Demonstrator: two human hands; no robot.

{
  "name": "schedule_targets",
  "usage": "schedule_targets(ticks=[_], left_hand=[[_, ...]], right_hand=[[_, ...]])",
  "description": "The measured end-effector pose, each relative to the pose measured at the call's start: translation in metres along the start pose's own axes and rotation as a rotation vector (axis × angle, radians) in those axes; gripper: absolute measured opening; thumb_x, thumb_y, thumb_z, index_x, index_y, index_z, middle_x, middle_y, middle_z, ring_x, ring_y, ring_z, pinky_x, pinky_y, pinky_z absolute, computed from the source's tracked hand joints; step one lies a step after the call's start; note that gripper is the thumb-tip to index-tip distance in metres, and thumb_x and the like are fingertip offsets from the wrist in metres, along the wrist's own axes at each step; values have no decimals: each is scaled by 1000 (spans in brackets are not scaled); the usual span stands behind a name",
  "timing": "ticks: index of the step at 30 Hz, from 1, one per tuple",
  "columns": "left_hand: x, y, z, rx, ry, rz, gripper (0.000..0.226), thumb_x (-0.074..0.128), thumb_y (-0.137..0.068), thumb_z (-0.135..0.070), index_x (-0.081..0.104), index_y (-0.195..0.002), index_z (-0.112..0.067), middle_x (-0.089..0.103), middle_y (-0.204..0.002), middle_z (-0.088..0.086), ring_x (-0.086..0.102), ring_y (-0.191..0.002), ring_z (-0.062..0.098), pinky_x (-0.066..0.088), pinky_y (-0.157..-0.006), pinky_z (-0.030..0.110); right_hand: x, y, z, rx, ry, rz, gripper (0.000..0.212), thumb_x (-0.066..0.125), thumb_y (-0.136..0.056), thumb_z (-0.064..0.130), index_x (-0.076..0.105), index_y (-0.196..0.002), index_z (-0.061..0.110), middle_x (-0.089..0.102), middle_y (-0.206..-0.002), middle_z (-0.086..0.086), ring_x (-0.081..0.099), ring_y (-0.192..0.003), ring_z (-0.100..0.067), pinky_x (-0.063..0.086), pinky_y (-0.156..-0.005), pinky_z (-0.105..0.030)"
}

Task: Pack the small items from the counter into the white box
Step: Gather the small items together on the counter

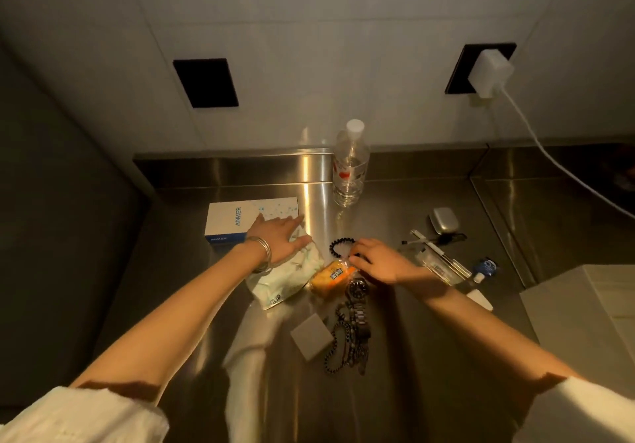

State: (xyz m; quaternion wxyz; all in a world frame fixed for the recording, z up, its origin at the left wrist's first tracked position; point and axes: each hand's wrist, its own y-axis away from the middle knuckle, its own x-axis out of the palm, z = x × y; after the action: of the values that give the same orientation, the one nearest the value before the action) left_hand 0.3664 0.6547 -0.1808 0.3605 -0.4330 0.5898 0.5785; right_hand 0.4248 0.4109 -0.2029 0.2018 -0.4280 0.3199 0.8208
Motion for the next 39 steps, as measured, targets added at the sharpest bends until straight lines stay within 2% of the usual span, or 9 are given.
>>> schedule_targets(ticks=[3,7,10,13,20,25,31,36,39], left_hand=[[-14,-11,-8,-28,156,-4,69,30,-89,-62,12,-145,-27,39,-145,4,39,-129,28,14,-112,51],[-33,-39,-48,-58,677,-337,84,69,-78,-39,20,-144,-17,39,-142,13,43,-125,29,39,-102,46],[-47,-63,-73,-70,1057,-487,103,84,-61,-23,21,-143,-18,37,-142,13,38,-128,29,37,-104,49],[-62,-86,-90,-39,1259,-536,112,86,-55,-9,18,-143,-24,36,-143,10,36,-130,25,34,-107,43],[-72,-94,-107,-118,1091,-632,68,81,-65,-16,45,-122,-13,55,-125,9,52,-114,26,45,-95,38],[-62,-57,-93,-12,1047,-609,70,82,-64,-15,44,-122,-8,54,-123,9,50,-109,18,41,-91,30],[-57,-13,-82,-1,968,-472,73,83,-60,-10,43,-121,-6,56,-121,14,53,-109,27,40,-85,29],[-51,7,-82,-32,928,-423,85,82,-61,-9,34,-131,-9,48,-131,14,45,-121,29,37,-98,37],[-43,18,-81,-101,938,-415,109,83,-61,-14,13,-144,-14,28,-148,13,27,-135,30,26,-108,46]], right_hand=[[3,14,-5,-34,-28,20,34,40,-98,31,57,-120,11,53,-126,-7,44,-119,-19,30,-96,-24],[-1,28,-15,-76,-29,-117,34,43,-96,29,53,-127,17,44,-141,-3,38,-131,-18,26,-108,-30],[-12,43,-24,-67,-34,-216,35,46,-94,24,51,-129,19,40,-145,-2,35,-134,-17,26,-113,-34],[-25,59,-41,-39,-9,-287,37,49,-90,17,53,-127,19,43,-143,-3,37,-133,-19,30,-112,-39],[-29,80,-73,84,15,-315,42,51,-88,9,52,-129,15,42,-144,-8,36,-134,-23,27,-112,-35],[-21,78,-80,86,24,-322,42,52,-86,8,54,-127,16,43,-143,-8,37,-133,-25,31,-112,-41],[-20,77,-98,261,92,-288,49,57,-86,17,45,-134,20,35,-144,-9,33,-133,-31,36,-108,-47],[-9,76,-108,356,20,-182,63,61,-85,21,32,-142,20,20,-153,-8,30,-134,-36,31,-112,-44],[0,75,-103,301,27,-202,60,61,-85,17,37,-140,14,22,-151,-9,33,-132,-35,31,-112,-40]])
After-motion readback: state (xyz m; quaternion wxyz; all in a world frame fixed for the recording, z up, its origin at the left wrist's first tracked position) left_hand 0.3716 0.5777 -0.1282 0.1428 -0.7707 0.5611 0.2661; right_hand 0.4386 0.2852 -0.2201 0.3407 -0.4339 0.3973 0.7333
